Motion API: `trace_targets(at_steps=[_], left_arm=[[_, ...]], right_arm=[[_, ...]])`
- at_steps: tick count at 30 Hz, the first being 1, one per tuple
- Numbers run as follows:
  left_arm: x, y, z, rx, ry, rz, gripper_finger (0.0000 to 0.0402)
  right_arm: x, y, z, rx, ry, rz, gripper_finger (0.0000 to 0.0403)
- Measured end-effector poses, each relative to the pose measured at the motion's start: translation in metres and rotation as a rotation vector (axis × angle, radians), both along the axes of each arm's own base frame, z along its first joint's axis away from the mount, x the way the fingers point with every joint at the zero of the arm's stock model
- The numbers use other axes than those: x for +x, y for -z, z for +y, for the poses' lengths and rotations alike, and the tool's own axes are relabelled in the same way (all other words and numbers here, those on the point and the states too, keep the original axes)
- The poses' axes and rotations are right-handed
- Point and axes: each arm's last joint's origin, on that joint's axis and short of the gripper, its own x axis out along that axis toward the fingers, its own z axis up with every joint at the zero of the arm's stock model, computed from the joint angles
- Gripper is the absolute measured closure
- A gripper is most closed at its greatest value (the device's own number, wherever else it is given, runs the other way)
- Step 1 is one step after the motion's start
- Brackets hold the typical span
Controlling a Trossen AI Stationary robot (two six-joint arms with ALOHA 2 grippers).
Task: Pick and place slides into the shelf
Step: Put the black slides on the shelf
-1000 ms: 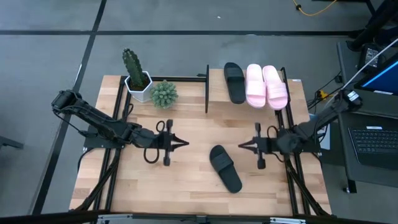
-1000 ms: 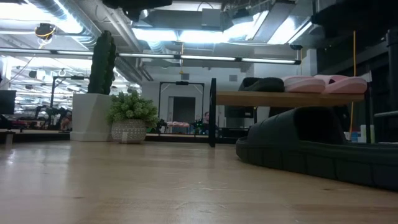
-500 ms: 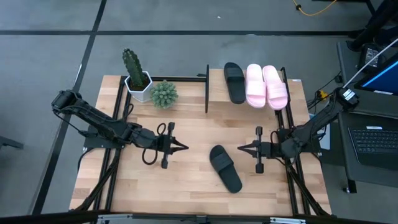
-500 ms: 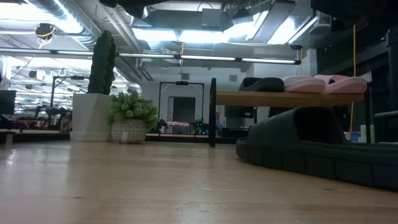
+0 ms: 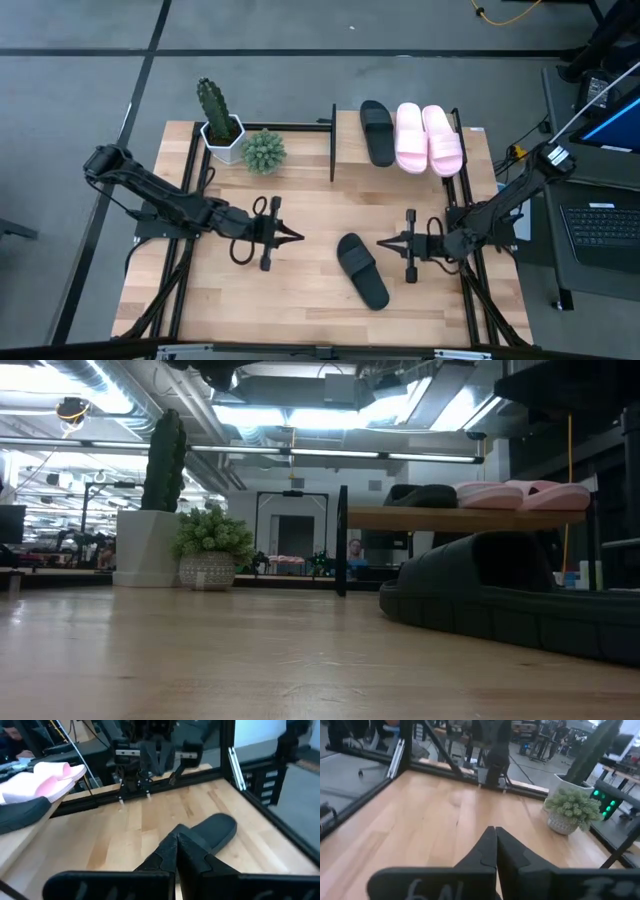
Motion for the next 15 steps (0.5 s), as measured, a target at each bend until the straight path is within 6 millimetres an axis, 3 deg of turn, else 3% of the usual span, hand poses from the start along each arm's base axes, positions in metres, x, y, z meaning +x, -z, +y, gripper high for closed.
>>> trace_targets(at_steps=[5,10,15], left_arm=[[0.015,0.013,-0.006,-0.057,-0.011,-0.01,0.0402],[0.044,0.034,-0.017,-0.026,-0.015,0.059,0.0402],[0.071,0.031,-0.032,-0.006,-0.004,0.098,0.0402]], right_arm=[[0.0,-0.005,0.0,-0.034,-0.007,-0.041,0.0402],[-0.001,-0.009,-0.001,-0.026,-0.007,-0.061,0.0396],[-0.001,-0.013,-0.001,-0.033,-0.009,-0.09,0.0396]])
